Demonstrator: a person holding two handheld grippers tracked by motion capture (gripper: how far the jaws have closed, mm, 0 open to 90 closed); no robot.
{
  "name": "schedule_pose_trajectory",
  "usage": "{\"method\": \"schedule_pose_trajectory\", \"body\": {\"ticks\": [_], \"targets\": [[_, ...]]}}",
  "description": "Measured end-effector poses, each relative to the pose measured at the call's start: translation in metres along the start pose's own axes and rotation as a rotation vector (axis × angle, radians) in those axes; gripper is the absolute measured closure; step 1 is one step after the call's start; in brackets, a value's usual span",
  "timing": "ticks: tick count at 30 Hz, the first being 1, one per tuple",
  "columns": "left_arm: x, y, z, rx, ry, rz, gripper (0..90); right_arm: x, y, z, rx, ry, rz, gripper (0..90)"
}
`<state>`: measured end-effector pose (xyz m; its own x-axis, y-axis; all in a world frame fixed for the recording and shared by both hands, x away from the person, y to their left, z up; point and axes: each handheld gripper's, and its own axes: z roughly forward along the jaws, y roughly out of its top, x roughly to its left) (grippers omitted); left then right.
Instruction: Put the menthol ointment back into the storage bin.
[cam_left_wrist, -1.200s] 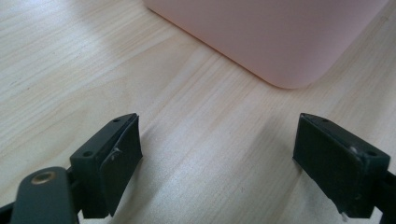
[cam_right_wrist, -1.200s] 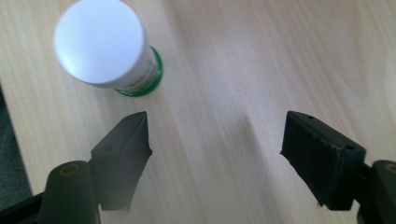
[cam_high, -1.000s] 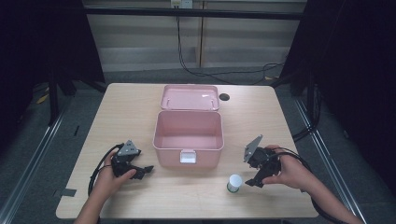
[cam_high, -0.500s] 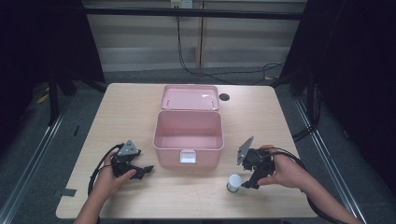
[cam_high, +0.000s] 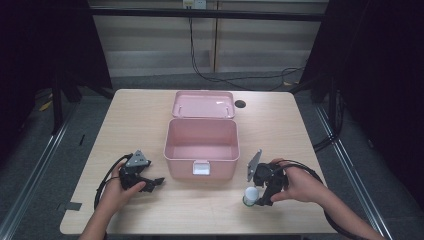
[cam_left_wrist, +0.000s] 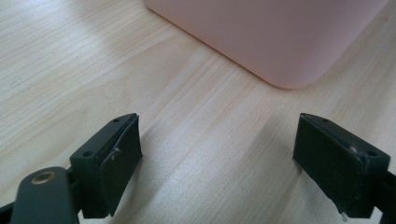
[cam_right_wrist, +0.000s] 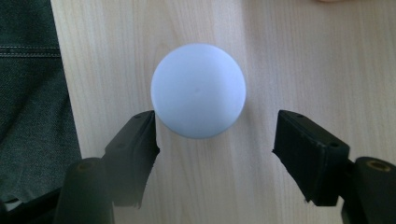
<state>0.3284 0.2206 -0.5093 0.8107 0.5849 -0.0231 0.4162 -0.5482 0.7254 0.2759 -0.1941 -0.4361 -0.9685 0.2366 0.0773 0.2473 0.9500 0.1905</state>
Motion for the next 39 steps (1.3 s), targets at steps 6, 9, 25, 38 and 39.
{"method": "schedule_pose_trajectory", "body": {"ticks": [6, 9, 25, 38, 39], "targets": [[0.0, 0.0, 0.0, 0.0, 0.0, 0.0, 14.5, 0.003, 0.007, 0.002, 0.014, 0.013, -0.02, 33.4], [0.0, 0.0, 0.0, 0.0, 0.0, 0.0, 14.5, 0.003, 0.01, 0.003, 0.016, 0.018, -0.038, 35.2], [0.0, 0.0, 0.0, 0.0, 0.0, 0.0, 14.5, 0.004, 0.02, 0.004, 0.028, 0.015, -0.059, 45.4], [0.0, 0.0, 0.0, 0.0, 0.0, 0.0, 14.5, 0.001, 0.023, 0.0, 0.032, 0.039, -0.016, 50.4], [0.0, 0.0, 0.0, 0.0, 0.0, 0.0, 14.5, 0.001, 0.023, -0.001, 0.035, 0.041, -0.008, 50.4]]}}
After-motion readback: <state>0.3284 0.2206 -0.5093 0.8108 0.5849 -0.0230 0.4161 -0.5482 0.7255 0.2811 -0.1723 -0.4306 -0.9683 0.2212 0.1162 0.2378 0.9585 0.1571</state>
